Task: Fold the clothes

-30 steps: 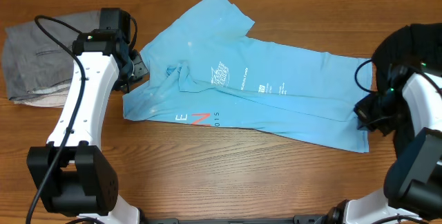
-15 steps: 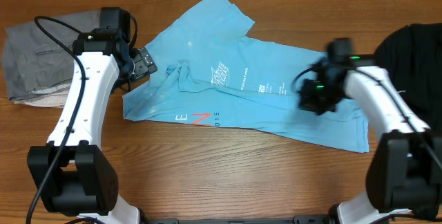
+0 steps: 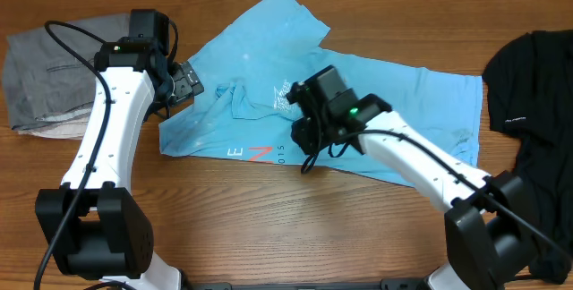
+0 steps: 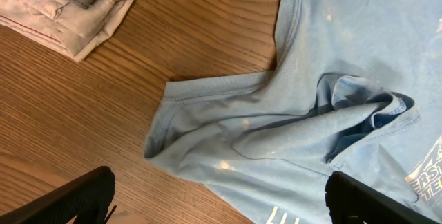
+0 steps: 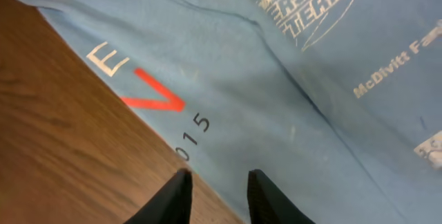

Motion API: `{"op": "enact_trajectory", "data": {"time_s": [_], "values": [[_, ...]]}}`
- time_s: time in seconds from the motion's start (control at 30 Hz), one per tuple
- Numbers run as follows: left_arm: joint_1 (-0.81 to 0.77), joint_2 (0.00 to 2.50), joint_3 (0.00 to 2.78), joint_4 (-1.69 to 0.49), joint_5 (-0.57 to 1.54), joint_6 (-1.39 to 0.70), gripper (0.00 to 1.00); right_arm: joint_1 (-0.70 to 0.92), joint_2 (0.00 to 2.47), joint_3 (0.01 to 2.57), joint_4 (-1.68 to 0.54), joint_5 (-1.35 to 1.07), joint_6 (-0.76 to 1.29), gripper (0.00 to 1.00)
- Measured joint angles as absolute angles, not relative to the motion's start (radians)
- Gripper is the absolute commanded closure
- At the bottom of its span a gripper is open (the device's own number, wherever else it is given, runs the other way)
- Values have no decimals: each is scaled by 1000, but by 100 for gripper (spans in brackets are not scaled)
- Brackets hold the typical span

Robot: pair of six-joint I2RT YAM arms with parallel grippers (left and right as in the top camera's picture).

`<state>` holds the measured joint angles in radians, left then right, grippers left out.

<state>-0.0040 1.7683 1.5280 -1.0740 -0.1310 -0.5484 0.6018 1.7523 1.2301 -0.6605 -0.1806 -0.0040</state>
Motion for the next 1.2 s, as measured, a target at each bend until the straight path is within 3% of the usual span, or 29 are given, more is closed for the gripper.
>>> {"op": "enact_trajectory", "data": {"time_s": [0.37, 1.0, 1.1, 1.2], "values": [[-4, 1768, 1528, -1074, -131, -548, 0, 626, 1901, 1229, -566, 8, -114, 76], [-4, 1768, 1528, -1074, -131, -548, 0, 530, 1953, 1228, -532, 30, -131, 79], [-4, 1769, 1528, -1074, -131, -548, 0, 506, 1953, 1228, -525, 30, -131, 78], [-4, 1769, 1528, -1074, -131, -548, 0, 488, 1953, 1228, -517, 30, -126, 68]]}}
